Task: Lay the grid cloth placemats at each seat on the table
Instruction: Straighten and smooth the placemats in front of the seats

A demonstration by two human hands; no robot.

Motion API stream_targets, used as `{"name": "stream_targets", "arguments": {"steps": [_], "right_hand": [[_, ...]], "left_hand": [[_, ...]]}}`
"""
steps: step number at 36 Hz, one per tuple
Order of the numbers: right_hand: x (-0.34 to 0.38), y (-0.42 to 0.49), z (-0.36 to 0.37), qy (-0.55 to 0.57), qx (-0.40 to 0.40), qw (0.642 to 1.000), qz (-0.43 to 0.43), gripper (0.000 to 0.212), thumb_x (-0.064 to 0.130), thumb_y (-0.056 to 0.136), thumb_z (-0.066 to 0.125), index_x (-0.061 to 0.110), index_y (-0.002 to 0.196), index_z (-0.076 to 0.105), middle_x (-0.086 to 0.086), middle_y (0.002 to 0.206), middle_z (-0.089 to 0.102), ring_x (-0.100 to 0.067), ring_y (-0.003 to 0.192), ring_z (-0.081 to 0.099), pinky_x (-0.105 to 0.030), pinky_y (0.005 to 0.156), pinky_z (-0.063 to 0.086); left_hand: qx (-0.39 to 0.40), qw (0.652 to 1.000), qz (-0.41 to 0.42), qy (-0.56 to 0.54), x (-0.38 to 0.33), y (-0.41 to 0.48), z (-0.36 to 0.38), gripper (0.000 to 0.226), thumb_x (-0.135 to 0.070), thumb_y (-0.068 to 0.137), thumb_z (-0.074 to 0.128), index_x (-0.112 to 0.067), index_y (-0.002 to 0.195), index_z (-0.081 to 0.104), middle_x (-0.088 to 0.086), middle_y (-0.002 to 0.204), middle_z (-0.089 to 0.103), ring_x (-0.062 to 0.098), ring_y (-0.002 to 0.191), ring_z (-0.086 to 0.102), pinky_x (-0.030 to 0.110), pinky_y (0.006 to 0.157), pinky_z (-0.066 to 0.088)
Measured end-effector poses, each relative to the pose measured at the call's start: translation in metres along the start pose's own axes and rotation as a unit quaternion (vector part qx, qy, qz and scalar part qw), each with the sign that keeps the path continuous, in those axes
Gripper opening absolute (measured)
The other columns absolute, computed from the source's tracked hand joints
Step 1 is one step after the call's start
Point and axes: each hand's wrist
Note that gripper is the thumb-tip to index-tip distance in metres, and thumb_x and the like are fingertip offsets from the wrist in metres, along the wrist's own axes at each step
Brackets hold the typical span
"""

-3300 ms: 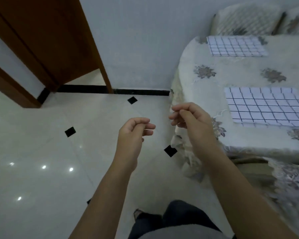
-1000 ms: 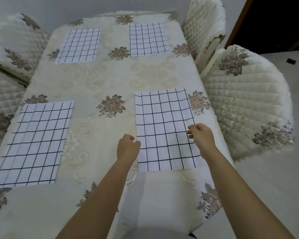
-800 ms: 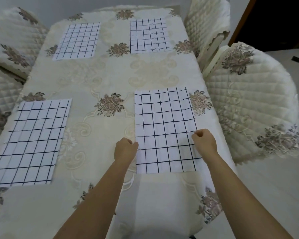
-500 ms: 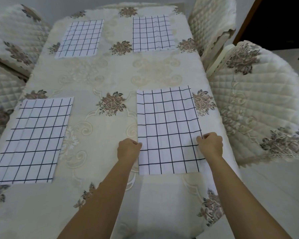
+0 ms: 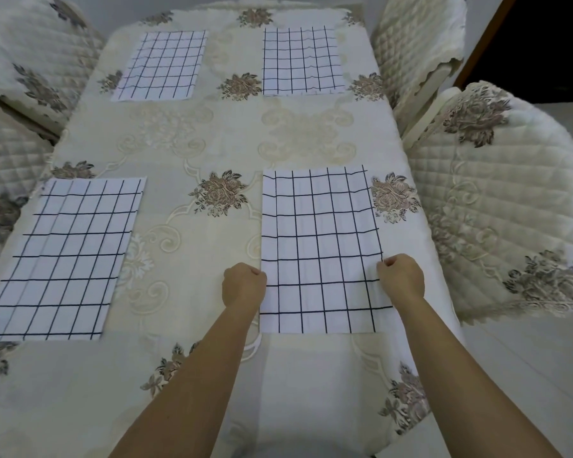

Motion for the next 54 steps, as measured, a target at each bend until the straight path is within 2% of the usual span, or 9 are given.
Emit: {"name": "stream_targets", "arguments": {"steps": [5,10,13,16,22,27,35,50,54], "right_hand": [[-0.001,0.000,0.001,-0.003,-0.003,1.000,-0.003,0.019,0.012,0.091,0.050,0.007,0.074,0.057,-0.008,0.070,0.055,-0.026,0.067,0.050,-0.020,0.046,0.027],[-0.002,0.000,0.002,0.006,-0.004,1.000,-0.002,0.015,0.012,0.091,0.050,0.007,0.084,0.062,-0.008,0.080,0.059,-0.026,0.070,0.052,-0.019,0.046,0.028],[-0.002,-0.003,0.001,0.004,-0.007,1.000,-0.008,0.019,0.010,0.091,0.050,0.005,0.075,0.059,-0.009,0.075,0.058,-0.026,0.066,0.051,-0.019,0.045,0.028],[-0.002,-0.004,0.001,0.004,-0.010,1.000,-0.010,0.020,0.012,0.091,0.050,0.008,0.071,0.054,-0.008,0.077,0.057,-0.024,0.067,0.050,-0.020,0.045,0.028],[-0.001,-0.006,-0.001,0.024,-0.001,1.000,-0.001,0.009,0.014,0.089,0.053,0.008,0.091,0.058,-0.006,0.087,0.057,-0.023,0.077,0.051,-0.026,0.062,0.038],[0.004,-0.009,-0.002,0.048,-0.025,0.998,0.017,0.028,0.017,0.085,0.061,0.003,0.106,0.049,-0.013,0.105,0.058,-0.025,0.082,0.051,-0.030,0.066,0.039],[0.009,-0.011,0.001,0.010,-0.039,0.999,0.012,0.032,0.018,0.087,0.060,0.002,0.113,0.052,-0.016,0.121,0.047,-0.033,0.103,0.054,-0.034,0.075,0.043],[0.005,-0.002,0.010,-0.015,-0.023,1.000,-0.011,0.020,0.014,0.091,0.050,0.005,0.089,0.068,-0.015,0.092,0.065,-0.029,0.078,0.057,-0.026,0.061,0.040],[0.005,-0.003,0.009,-0.014,-0.025,1.000,-0.011,0.021,0.011,0.090,0.051,0.001,0.092,0.069,-0.015,0.092,0.068,-0.030,0.080,0.059,-0.027,0.061,0.041]], "left_hand": [[0.005,1.000,-0.001,0.006,0.002,0.002,0.001,0.030,-0.008,0.085,0.052,-0.012,0.055,0.052,0.008,0.067,0.050,0.017,0.054,0.042,0.021,0.045,0.029],[0.002,1.000,0.003,0.011,0.003,0.003,0.001,0.019,-0.012,0.086,0.053,-0.009,0.068,0.058,0.017,0.099,0.065,0.021,0.069,0.054,0.021,0.048,0.032],[-0.006,1.000,0.006,0.009,0.002,0.001,0.000,0.014,-0.012,0.088,0.054,-0.003,0.088,0.065,0.014,0.102,0.065,0.019,0.074,0.055,0.024,0.057,0.037],[-0.010,1.000,0.009,0.005,0.003,0.001,0.001,0.014,-0.012,0.087,0.054,-0.004,0.091,0.064,0.014,0.105,0.063,0.022,0.076,0.057,0.027,0.062,0.040],[-0.019,1.000,0.006,-0.002,0.002,-0.003,0.000,0.014,-0.013,0.087,0.055,-0.005,0.097,0.059,0.012,0.107,0.059,0.020,0.078,0.053,0.028,0.063,0.039],[-0.024,0.999,0.019,0.013,0.001,-0.007,0.000,0.024,-0.017,0.086,0.056,-0.004,0.106,0.050,0.013,0.110,0.055,0.028,0.093,0.056,0.034,0.072,0.044],[-0.069,0.987,0.093,0.114,-0.005,-0.015,0.001,0.034,-0.025,0.090,0.053,-0.005,0.116,0.047,0.014,0.119,0.048,0.028,0.109,0.047,0.038,0.087,0.041],[-0.038,0.995,0.085,0.046,-0.009,-0.015,0.002,0.037,-0.002,0.089,0.046,-0.003,0.126,0.040,0.016,0.124,0.043,0.032,0.104,0.051,0.038,0.081,0.043],[-0.033,0.996,0.080,0.026,-0.008,-0.013,0.003,0.037,0.006,0.089,0.041,-0.002,0.125,0.039,0.017,0.124,0.041,0.033,0.100,0.053,0.038,0.078,0.044]]}}
Point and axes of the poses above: each hand's wrist, its own y-axis towards the middle knuckle, its own z-axis out of the palm, x = y × z
